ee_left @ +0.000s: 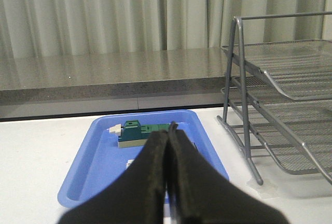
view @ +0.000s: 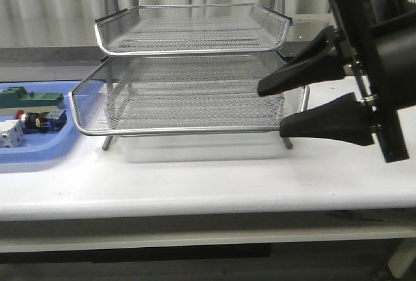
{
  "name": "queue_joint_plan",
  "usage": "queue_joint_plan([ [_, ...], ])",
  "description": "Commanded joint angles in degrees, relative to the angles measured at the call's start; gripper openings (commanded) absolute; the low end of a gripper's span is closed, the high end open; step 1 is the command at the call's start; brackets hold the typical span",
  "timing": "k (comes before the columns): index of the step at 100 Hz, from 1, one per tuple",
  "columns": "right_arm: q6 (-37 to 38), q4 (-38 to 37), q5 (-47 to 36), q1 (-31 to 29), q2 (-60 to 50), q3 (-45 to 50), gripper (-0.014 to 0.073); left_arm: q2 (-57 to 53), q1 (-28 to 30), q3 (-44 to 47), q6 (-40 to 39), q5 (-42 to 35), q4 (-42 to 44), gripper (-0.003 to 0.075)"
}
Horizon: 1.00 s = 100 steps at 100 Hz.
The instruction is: Place button on rack with both arms
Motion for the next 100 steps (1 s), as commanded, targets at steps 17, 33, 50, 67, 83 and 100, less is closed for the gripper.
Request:
queue_joint_plan([
  [17, 16.57, -22.48, -5.02, -0.16, -15.47, -1.86, 0.0398, -1.82, 0.07, 3.11, -0.58, -4.51, -0.16, -0.0021],
  [33, 30.93, -43.70, -6.37, -0.16, -23.75, -5.45, 0.0393, -1.82, 0.07, 3.11, -0.58, -4.51, -0.16, -0.0021],
  [50, 48.22, -68.99, -2.37, -0.16, -29.36, -10.40, 0.0393, -1.82, 0.07, 3.11, -0.58, -4.51, -0.16, -0.0021],
  [67, 60.12, -87.29, 1.64, -0.16, -34.74, -12.36, 0.0393, -1.82, 0.07, 3.11, -0.58, -4.51, -0.16, -0.0021],
  [83, 63.31, -93.00, 4.34, -0.16, -40.42, -12.36, 0.0360, -1.82, 0.07, 3.11, -0.58, -4.51, -0.16, -0.0021],
  [100, 63.31, -93.11, 6.41, -0.16, -46.77, -12.30, 0.0223, -1.82, 0.07, 3.11, -0.58, -4.51, -0.16, -0.0021],
])
